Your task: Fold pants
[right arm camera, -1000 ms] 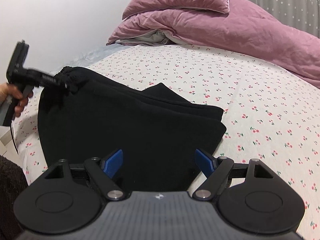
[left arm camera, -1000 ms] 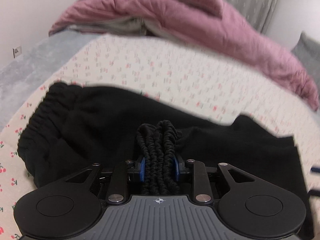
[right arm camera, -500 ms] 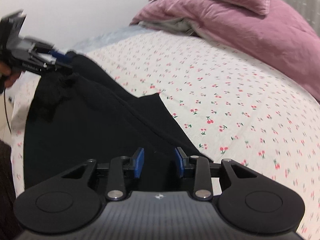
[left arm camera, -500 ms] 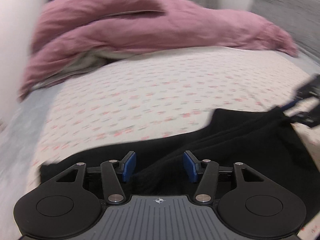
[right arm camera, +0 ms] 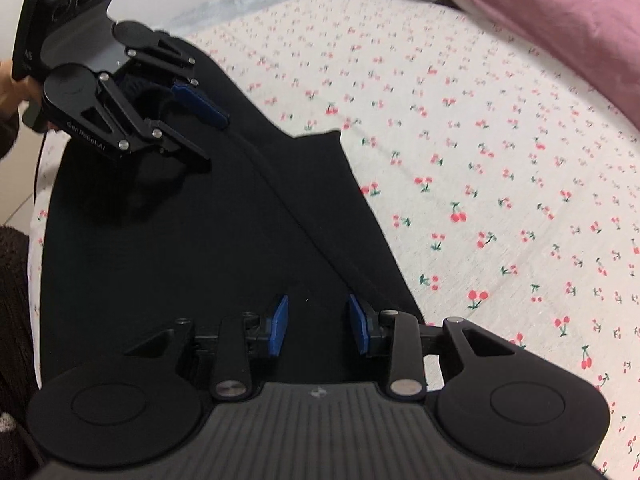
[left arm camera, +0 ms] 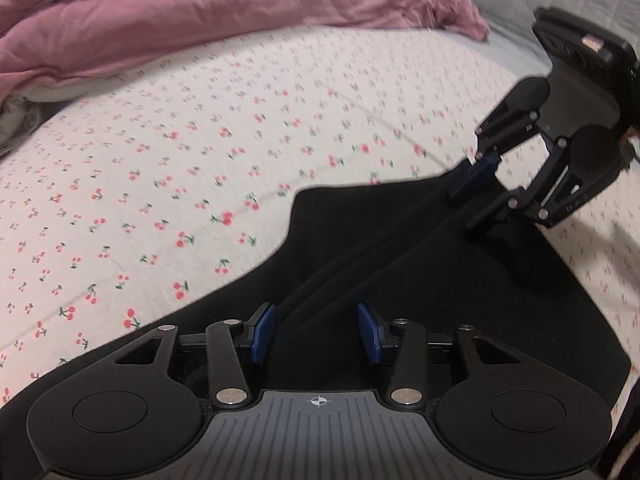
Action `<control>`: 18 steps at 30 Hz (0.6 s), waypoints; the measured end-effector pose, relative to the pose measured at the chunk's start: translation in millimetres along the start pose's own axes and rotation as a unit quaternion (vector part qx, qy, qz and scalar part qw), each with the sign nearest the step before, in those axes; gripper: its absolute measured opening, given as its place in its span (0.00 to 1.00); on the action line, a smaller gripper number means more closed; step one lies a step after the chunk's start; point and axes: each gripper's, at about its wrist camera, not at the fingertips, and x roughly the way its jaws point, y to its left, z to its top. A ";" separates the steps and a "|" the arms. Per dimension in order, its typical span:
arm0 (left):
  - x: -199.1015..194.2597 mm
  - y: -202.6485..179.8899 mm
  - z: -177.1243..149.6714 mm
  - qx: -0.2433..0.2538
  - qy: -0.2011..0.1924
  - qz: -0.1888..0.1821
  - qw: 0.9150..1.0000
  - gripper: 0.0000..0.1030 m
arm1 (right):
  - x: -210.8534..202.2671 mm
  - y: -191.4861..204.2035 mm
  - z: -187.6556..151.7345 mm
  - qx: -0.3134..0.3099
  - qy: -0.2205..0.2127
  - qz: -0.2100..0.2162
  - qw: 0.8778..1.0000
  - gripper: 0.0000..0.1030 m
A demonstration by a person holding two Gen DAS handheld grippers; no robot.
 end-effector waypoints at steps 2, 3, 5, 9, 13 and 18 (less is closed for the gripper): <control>0.3 -3.3 -1.0 0.019 0.005 0.002 1.000 0.40 | -2.1 7.0 -3.5 -0.010 -0.001 0.000 1.000 0.18; -0.5 -5.9 -2.5 0.026 0.004 0.008 1.000 0.37 | -2.5 10.8 -4.8 -0.011 -0.003 -0.002 1.000 0.12; -1.4 -11.7 -6.3 0.041 -0.003 0.035 0.999 0.21 | -3.9 24.8 -8.9 -0.026 -0.016 -0.032 0.999 0.08; -10.2 -29.7 -17.9 0.078 -0.034 0.081 0.993 0.14 | -11.3 58.2 -27.3 -0.071 -0.063 -0.099 0.991 0.03; -18.8 -43.2 -30.3 0.098 -0.066 0.111 0.987 0.09 | -22.3 85.3 -51.7 -0.105 -0.115 -0.148 0.977 0.03; -31.4 -53.1 -38.0 0.092 -0.127 0.143 0.977 0.02 | -37.5 102.3 -71.8 -0.130 -0.163 -0.205 0.956 0.03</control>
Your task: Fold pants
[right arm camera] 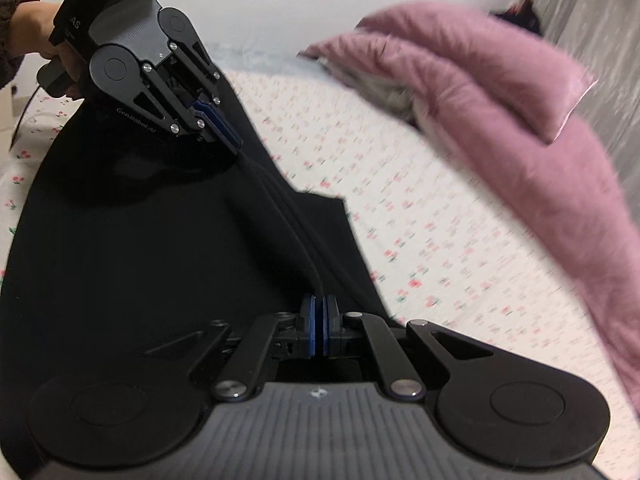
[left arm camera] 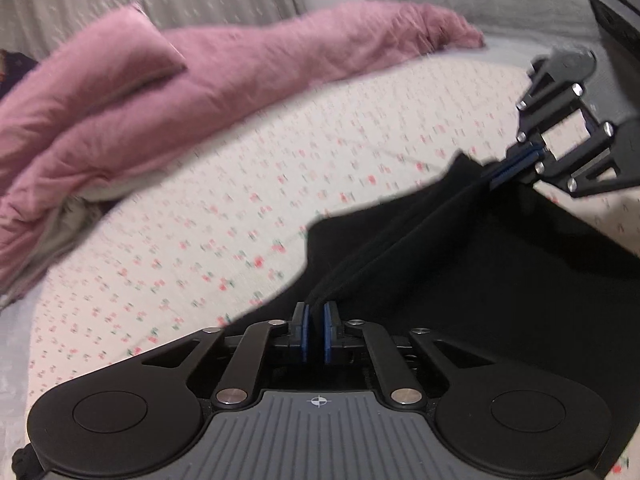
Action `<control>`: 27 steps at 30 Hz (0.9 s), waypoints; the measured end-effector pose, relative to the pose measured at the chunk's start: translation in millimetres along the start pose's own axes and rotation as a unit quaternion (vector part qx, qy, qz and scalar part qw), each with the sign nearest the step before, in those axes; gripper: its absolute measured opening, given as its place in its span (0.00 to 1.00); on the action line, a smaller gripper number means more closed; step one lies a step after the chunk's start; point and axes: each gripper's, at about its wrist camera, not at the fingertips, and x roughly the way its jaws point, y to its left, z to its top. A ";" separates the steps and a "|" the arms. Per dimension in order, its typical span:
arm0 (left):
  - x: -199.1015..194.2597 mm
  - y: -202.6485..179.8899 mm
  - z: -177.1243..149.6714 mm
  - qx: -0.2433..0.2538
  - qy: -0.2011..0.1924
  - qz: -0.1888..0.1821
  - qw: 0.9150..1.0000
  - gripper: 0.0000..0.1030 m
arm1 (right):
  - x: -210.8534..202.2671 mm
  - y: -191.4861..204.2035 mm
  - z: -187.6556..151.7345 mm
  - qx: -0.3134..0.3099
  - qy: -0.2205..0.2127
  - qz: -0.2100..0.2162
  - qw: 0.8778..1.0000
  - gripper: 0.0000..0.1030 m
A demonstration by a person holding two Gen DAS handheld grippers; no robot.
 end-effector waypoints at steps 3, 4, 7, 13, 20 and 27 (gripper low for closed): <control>-5.2 -4.6 -3.5 -0.017 -0.038 0.032 0.999 0.02 | -0.6 10.8 -2.7 -0.036 -0.031 -0.066 0.997 0.03; -1.5 -6.2 -5.4 -0.018 -0.037 0.039 0.998 0.02 | 4.0 13.0 -3.9 -0.043 -0.036 -0.081 0.995 0.03; 17.3 -9.7 -10.4 -0.017 -0.011 0.055 0.998 0.09 | 21.6 19.4 -5.3 -0.061 -0.027 -0.117 0.991 0.06; 13.7 -14.9 -7.6 -0.024 0.002 0.096 0.995 0.13 | 33.0 1.1 -3.5 -0.019 0.000 -0.151 0.988 0.15; -7.1 -23.5 -7.9 -0.027 -0.022 0.075 0.997 0.13 | 6.8 0.4 1.6 0.074 -0.008 -0.015 0.997 0.15; 15.6 17.6 -42.2 -0.071 0.021 0.122 0.990 0.13 | 31.5 -16.9 -14.0 0.119 0.040 -0.020 0.992 0.16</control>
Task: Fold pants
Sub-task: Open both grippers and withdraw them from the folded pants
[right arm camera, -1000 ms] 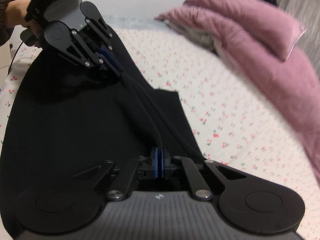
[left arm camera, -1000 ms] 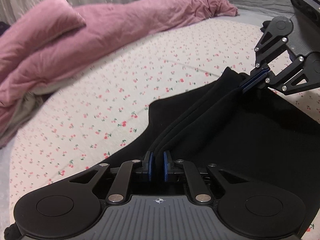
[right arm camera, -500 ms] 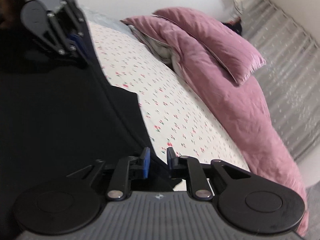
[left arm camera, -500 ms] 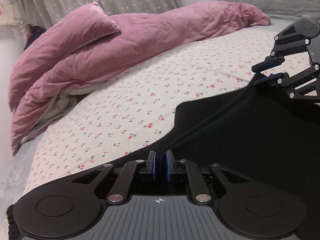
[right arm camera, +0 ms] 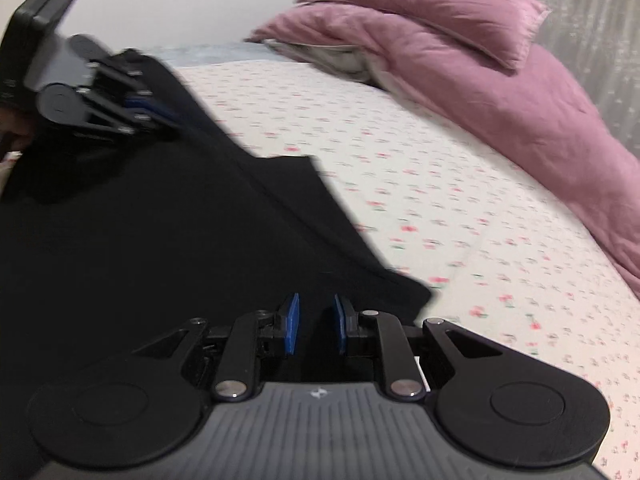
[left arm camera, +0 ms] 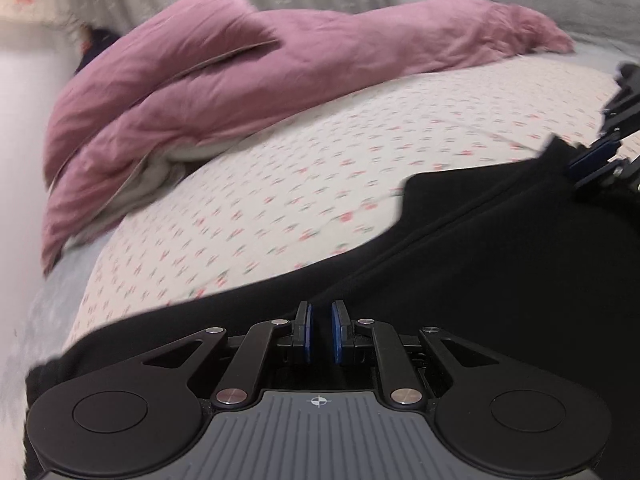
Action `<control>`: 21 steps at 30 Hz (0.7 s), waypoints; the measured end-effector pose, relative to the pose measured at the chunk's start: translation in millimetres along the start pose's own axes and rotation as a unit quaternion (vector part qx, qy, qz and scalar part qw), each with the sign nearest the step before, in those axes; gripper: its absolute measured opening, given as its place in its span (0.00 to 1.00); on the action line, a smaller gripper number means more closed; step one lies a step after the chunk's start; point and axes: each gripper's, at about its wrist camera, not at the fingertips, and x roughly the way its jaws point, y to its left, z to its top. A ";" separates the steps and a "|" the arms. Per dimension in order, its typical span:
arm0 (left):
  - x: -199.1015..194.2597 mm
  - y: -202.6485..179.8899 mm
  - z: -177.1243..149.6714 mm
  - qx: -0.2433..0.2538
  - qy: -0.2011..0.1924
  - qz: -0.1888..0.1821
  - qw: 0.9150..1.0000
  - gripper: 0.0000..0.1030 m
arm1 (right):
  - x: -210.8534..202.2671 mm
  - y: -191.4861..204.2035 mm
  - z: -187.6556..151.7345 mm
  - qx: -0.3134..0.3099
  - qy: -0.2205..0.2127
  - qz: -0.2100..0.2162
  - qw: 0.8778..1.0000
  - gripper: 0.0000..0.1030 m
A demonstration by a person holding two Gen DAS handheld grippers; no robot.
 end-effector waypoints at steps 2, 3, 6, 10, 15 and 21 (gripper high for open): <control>-0.1 12.2 -3.1 -0.026 0.001 0.006 1.000 0.13 | 0.1 -14.6 1.0 0.030 0.000 -0.014 0.999 0.15; -3.5 16.4 -2.6 -0.042 0.003 0.007 0.999 0.13 | -0.9 -21.4 1.9 0.048 0.004 -0.025 0.999 0.15; -18.5 17.6 4.0 -0.070 0.007 0.002 0.998 0.13 | -9.4 -34.6 4.4 0.092 0.005 -0.021 0.996 0.24; -36.2 11.4 12.1 -0.116 0.015 -0.039 0.992 0.13 | -29.4 -36.7 2.4 0.142 0.016 0.012 0.990 0.45; -50.6 -4.7 12.8 -0.176 0.019 -0.103 0.979 0.43 | -40.4 -26.6 3.0 0.185 0.046 0.039 0.981 0.60; -64.1 -33.1 8.9 -0.191 0.018 -0.133 0.972 0.59 | -61.2 -9.2 1.5 0.196 0.059 0.055 0.977 0.79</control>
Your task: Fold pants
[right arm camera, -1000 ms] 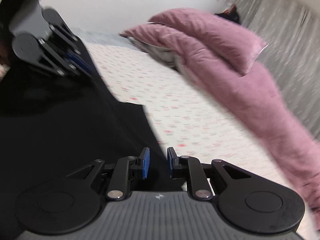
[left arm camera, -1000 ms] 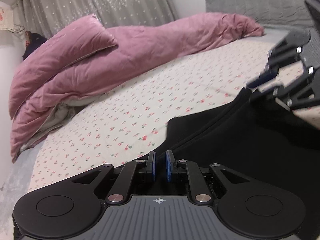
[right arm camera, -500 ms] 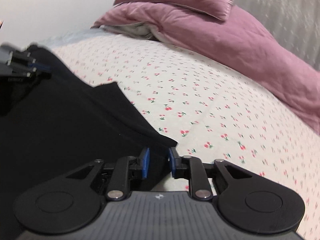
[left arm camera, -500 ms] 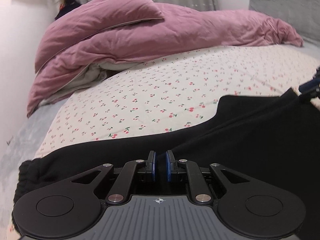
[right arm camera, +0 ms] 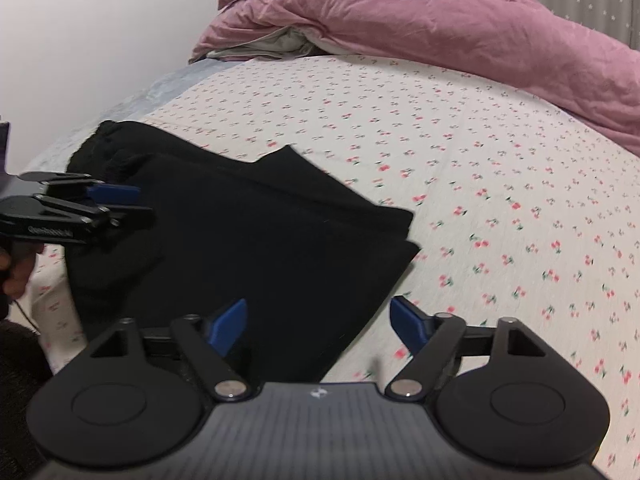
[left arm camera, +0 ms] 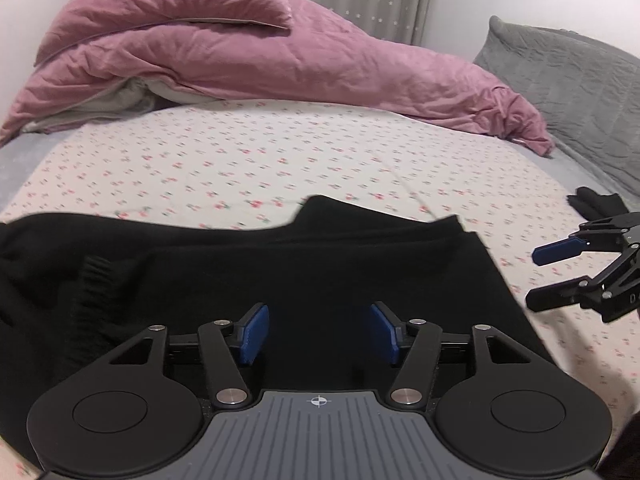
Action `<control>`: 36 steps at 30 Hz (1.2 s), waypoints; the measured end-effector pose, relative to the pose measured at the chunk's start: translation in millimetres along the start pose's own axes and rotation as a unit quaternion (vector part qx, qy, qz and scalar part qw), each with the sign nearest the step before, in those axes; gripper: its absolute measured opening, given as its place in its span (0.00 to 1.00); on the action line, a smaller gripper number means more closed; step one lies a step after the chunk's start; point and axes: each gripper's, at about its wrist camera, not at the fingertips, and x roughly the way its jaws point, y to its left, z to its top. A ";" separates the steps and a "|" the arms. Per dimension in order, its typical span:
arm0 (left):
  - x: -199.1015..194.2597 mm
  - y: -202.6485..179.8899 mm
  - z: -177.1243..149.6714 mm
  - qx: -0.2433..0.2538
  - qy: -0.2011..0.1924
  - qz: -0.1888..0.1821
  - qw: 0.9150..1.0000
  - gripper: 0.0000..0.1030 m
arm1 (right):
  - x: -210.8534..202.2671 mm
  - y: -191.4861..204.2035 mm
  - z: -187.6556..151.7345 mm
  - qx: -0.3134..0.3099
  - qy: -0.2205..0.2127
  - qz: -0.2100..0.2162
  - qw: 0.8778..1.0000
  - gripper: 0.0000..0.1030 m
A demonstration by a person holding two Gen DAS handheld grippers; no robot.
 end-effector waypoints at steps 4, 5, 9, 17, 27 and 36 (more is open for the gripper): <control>-2.7 -16.6 -7.9 0.003 0.007 -0.021 1.000 0.69 | -7.5 8.0 -5.7 0.016 0.002 0.016 1.000 0.83; -3.2 -20.4 -9.8 0.006 0.009 -0.023 1.000 0.71 | -8.3 9.4 -7.0 0.021 0.003 0.021 1.000 0.84; -7.3 -27.5 -19.8 0.006 0.001 -0.026 1.000 0.87 | -10.1 12.0 -15.4 0.044 0.003 0.040 0.998 0.89; -11.0 -31.2 -41.2 0.002 -0.006 -0.058 0.998 0.92 | -2.4 -1.9 -36.4 0.147 0.031 0.126 0.981 0.89; -12.7 -59.3 -60.4 0.077 0.019 -0.126 0.989 0.92 | 13.0 -18.2 -61.8 0.250 0.077 0.170 0.950 0.32; -18.1 -103.2 -72.0 0.151 0.010 -0.167 0.974 0.92 | 1.0 -24.0 -53.9 0.278 0.047 0.219 0.934 0.22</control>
